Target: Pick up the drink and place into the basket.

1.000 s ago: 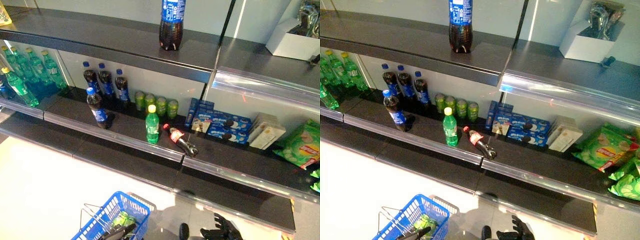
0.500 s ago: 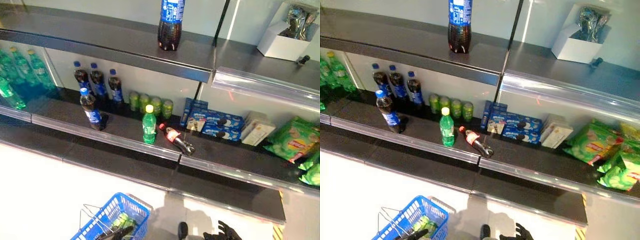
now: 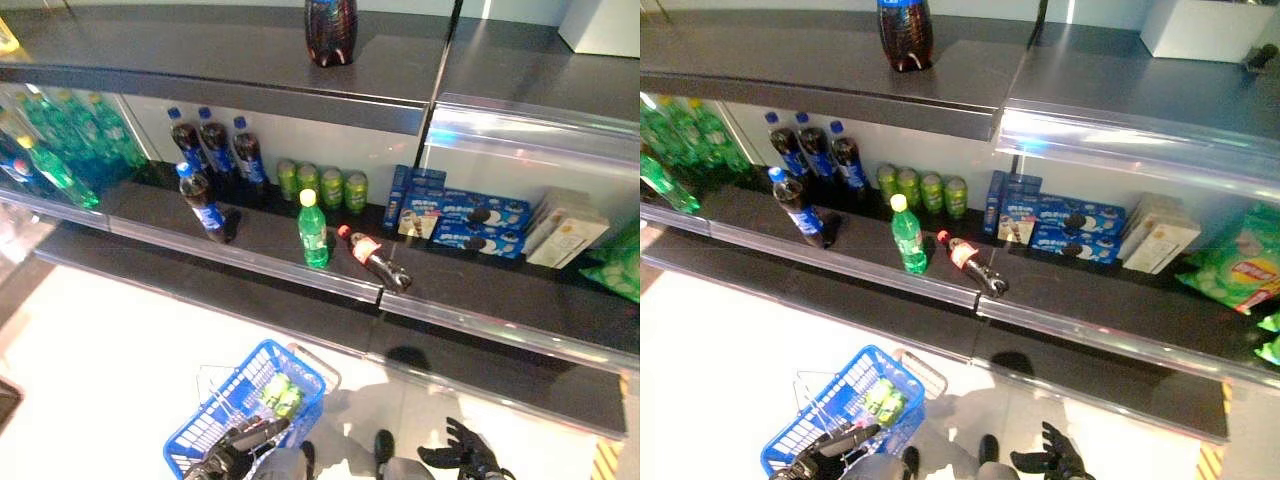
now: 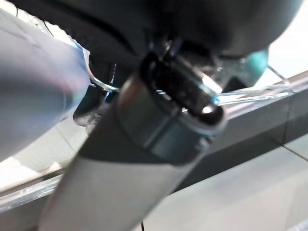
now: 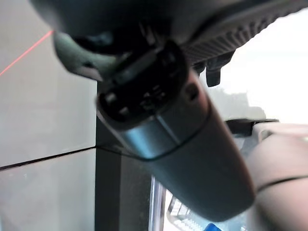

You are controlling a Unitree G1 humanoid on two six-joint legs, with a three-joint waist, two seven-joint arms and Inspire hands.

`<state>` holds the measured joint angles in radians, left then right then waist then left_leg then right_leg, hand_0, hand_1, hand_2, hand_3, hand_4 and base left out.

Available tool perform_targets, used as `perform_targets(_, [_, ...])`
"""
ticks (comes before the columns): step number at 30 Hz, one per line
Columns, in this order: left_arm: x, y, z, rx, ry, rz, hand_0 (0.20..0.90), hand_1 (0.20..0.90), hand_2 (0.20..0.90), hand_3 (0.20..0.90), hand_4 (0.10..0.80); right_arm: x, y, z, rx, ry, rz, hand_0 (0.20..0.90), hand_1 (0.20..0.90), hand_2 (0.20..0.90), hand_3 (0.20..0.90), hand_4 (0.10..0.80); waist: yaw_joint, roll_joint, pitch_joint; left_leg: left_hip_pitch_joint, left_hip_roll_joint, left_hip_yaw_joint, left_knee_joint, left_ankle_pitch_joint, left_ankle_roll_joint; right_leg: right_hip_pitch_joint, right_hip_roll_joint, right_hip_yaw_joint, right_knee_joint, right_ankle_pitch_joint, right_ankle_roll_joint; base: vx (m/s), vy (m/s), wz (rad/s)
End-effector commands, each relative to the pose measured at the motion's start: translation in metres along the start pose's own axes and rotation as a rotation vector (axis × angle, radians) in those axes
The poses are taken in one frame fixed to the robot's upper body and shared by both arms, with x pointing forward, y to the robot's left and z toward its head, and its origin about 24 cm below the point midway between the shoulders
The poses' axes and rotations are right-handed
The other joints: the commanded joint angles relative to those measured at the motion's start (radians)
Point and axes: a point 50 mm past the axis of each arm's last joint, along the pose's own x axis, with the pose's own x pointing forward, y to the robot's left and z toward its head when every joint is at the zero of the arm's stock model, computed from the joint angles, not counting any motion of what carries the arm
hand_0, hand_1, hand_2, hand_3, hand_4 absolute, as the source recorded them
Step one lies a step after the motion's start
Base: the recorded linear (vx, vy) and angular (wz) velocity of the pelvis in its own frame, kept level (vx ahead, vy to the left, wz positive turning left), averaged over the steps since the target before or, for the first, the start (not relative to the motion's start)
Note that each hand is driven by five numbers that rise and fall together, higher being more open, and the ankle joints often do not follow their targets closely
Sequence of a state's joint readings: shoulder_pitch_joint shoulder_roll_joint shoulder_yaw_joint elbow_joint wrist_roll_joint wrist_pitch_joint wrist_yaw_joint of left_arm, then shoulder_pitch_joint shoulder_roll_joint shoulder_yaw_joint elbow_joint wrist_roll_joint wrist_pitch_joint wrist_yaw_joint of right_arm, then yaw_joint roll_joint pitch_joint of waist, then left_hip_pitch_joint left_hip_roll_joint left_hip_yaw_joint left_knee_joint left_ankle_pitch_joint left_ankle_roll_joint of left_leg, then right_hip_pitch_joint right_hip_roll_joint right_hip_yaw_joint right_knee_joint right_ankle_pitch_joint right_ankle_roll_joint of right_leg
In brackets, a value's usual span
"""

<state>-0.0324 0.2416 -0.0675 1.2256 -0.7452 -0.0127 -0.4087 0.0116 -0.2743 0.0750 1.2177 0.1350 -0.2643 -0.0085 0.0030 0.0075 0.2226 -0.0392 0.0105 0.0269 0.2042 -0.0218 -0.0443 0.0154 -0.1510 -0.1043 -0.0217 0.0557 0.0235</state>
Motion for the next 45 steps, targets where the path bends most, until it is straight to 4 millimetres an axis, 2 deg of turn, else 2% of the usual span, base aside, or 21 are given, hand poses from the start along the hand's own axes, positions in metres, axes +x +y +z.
perform_targets(1, [0.005,-0.020,0.028,0.016,-0.125,-0.174,0.300,0.300,0.300,0.200,0.100,0.000,-0.013,-0.001,-0.010,0.012,-0.043,0.900,0.900,0.900,0.900,0.800,-0.013,-0.002,-0.056,0.014,0.050,-0.030,-0.160,0.081,0.002,0.024,0.057,0.028,0.065,-0.043,0.011,0.025,0.151,0.00])
perform_targets(2, [0.005,-0.020,0.028,0.016,-0.125,-0.174,0.300,0.300,0.300,0.200,0.100,0.000,-0.013,-0.001,-0.010,0.012,-0.043,0.900,0.900,0.900,0.900,0.800,-0.013,-0.002,-0.056,0.014,0.050,-0.030,-0.160,0.081,0.002,0.024,0.057,0.028,0.065,-0.043,0.011,0.073,0.415,-0.02])
perform_targets(3, [0.005,-0.020,0.021,0.031,-0.093,-0.191,0.300,0.300,0.300,0.200,0.100,-0.002,-0.019,-0.007,-0.003,0.045,-0.069,0.900,0.900,0.900,0.900,0.800,-0.027,0.013,-0.080,0.063,0.068,-0.034,-0.232,0.088,-0.017,0.025,0.048,0.034,0.063,-0.053,0.022,0.088,0.454,-0.15])
perform_targets(4, [0.005,-0.020,0.019,0.042,-0.083,-0.202,0.300,0.300,0.300,0.200,0.100,-0.002,-0.020,-0.008,0.006,0.051,-0.077,0.900,0.900,0.900,0.900,0.800,-0.035,0.017,-0.086,0.082,0.070,-0.018,-0.257,0.089,-0.021,0.026,0.040,0.028,0.065,-0.055,0.031,0.106,0.530,-0.23])
perform_targets(7, [0.005,-0.021,0.019,0.066,-0.073,-0.226,0.300,0.300,0.300,0.200,0.100,-0.004,-0.022,-0.012,0.037,0.054,-0.090,0.900,0.900,0.900,0.900,0.800,-0.050,0.021,-0.091,0.106,0.064,0.006,-0.283,0.080,-0.018,0.023,0.022,0.020,0.071,-0.049,0.052,0.050,0.235,-0.22])
perform_targets(10, [0.005,-0.020,0.031,0.073,-0.106,-0.225,0.300,0.300,0.300,0.200,0.100,-0.004,-0.020,-0.012,0.040,0.048,-0.075,0.900,0.900,0.900,0.900,0.800,-0.054,0.014,-0.085,0.114,0.042,0.017,-0.292,0.056,0.007,0.003,-0.012,0.016,0.074,-0.025,0.087,0.012,0.217,0.05])
perform_targets(12, [0.005,-0.020,0.033,0.080,-0.110,-0.226,0.300,0.300,0.300,0.200,0.100,-0.004,-0.018,-0.011,0.041,0.046,-0.069,0.900,0.900,0.900,0.900,0.800,-0.050,0.009,-0.081,0.115,0.036,0.020,-0.292,0.051,0.016,-0.005,-0.020,0.017,0.078,-0.018,0.097,0.001,0.128,-0.02])
perform_targets(15, [0.003,-0.017,0.036,0.088,-0.118,-0.216,0.300,0.300,0.300,0.200,0.100,-0.001,-0.014,-0.007,0.048,0.044,-0.071,0.900,0.900,0.900,0.900,0.800,-0.033,0.000,-0.068,0.105,0.013,0.029,-0.283,0.041,0.048,-0.038,-0.044,0.018,0.134,0.000,0.109,-0.011,0.153,-0.17])
perform_targets(19, [0.003,-0.013,0.041,0.088,-0.122,-0.188,0.300,0.300,0.300,0.200,0.100,0.000,-0.009,-0.004,0.044,0.044,-0.053,0.900,0.900,0.900,0.900,0.800,-0.039,-0.006,-0.056,0.107,0.005,0.029,-0.292,0.037,0.064,-0.104,-0.032,0.048,0.207,0.039,0.118,-0.009,0.028,-0.32])
perform_targets(22, [0.003,-0.012,0.048,0.090,-0.140,-0.170,0.300,0.300,0.300,0.200,0.100,0.000,-0.004,-0.005,0.043,0.054,-0.033,0.900,0.900,0.900,0.900,0.800,-0.041,-0.012,-0.057,0.100,0.010,0.037,-0.286,0.032,0.060,-0.096,-0.005,0.067,0.138,0.020,0.114,0.007,-0.092,-0.05])
perform_targets(26, [0.002,-0.011,0.041,0.112,-0.119,-0.162,0.300,0.300,0.300,0.200,0.100,0.000,0.000,-0.008,0.038,0.064,-0.027,0.900,0.900,0.900,0.900,0.800,-0.017,-0.023,-0.074,0.096,0.022,0.044,-0.283,0.039,0.050,-0.048,-0.006,0.037,0.059,0.029,0.109,0.027,-0.113,0.07])
perform_targets(33, [-0.001,-0.004,0.037,0.069,-0.120,-0.141,0.300,0.300,0.300,0.200,0.100,-0.001,-0.011,-0.011,0.005,0.101,-0.031,0.900,0.900,0.900,0.900,0.800,-0.018,-0.026,-0.089,0.111,0.040,0.049,-0.291,0.047,0.025,0.013,0.009,0.023,-0.024,0.040,0.094,0.100,-0.031,0.01])
perform_targets(35, [-0.001,-0.004,0.037,0.069,-0.120,-0.141,0.300,0.300,0.300,0.200,0.100,-0.001,-0.011,-0.011,0.005,0.101,-0.031,0.900,0.900,0.900,0.900,0.800,-0.018,-0.026,-0.089,0.111,0.040,0.049,-0.291,0.047,0.025,0.013,0.009,0.023,-0.024,0.040,0.094,-0.016,0.007,0.02])
perform_targets(36, [0.004,-0.016,0.044,0.063,-0.149,-0.167,0.300,0.300,0.300,0.200,0.100,0.003,-0.013,-0.002,-0.012,0.085,-0.037,0.900,0.900,0.900,0.900,0.800,-0.010,-0.014,-0.056,0.070,0.048,0.044,-0.292,0.062,0.018,-0.022,0.007,0.012,-0.032,0.052,0.089,-0.063,0.016,0.02])
perform_targets(38, [0.005,-0.018,0.045,0.063,-0.156,-0.172,0.300,0.300,0.300,0.200,0.100,0.004,-0.013,0.001,-0.010,0.079,-0.040,0.900,0.900,0.900,0.900,0.800,-0.009,-0.011,-0.048,0.059,0.049,0.042,-0.292,0.065,0.017,-0.030,0.006,0.011,-0.035,0.055,0.088,-0.126,0.004,0.02])
perform_targets(40, [0.011,-0.031,0.060,0.072,-0.195,-0.200,0.300,0.300,0.300,0.200,0.100,0.010,-0.014,0.020,-0.004,0.040,-0.065,0.900,0.900,0.900,0.900,0.800,-0.006,-0.001,0.019,-0.018,0.048,0.033,-0.292,0.083,0.013,-0.096,0.005,0.007,-0.050,0.079,0.086,-0.315,-0.007,0.10])
perform_targets(45, [0.014,-0.039,0.071,0.044,-0.233,-0.215,0.300,0.300,0.300,0.200,0.100,0.016,-0.019,0.042,0.005,-0.031,-0.091,0.900,0.900,0.900,0.900,0.800,-0.005,0.008,0.096,-0.094,0.047,0.022,-0.292,0.106,0.012,-0.173,0.004,-0.007,-0.036,0.084,0.080,-0.135,0.009,0.08])
